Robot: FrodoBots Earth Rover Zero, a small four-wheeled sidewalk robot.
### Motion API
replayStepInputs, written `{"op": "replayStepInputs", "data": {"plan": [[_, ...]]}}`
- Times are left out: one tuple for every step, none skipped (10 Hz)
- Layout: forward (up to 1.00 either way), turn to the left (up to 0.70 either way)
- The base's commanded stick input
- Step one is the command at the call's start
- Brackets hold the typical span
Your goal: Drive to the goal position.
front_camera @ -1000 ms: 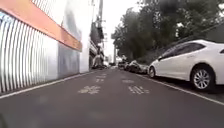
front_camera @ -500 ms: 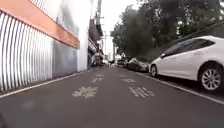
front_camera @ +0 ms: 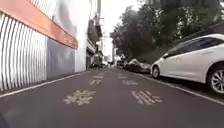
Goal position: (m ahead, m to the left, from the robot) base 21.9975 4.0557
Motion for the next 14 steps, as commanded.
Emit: {"op": "replayStepInputs", "data": {"plan": [[0.7,0.0],[0.7,0.0],[0.7,0.0],[0.7,0.0],[0.7,0.0],[0.7,0.0],[0.7,0.0],[0.7,0.0],[0.7,0.0],[0.7,0.0],[0.7,0.0],[0.7,0.0],[0.7,0.0],[0.7,0.0]]}}
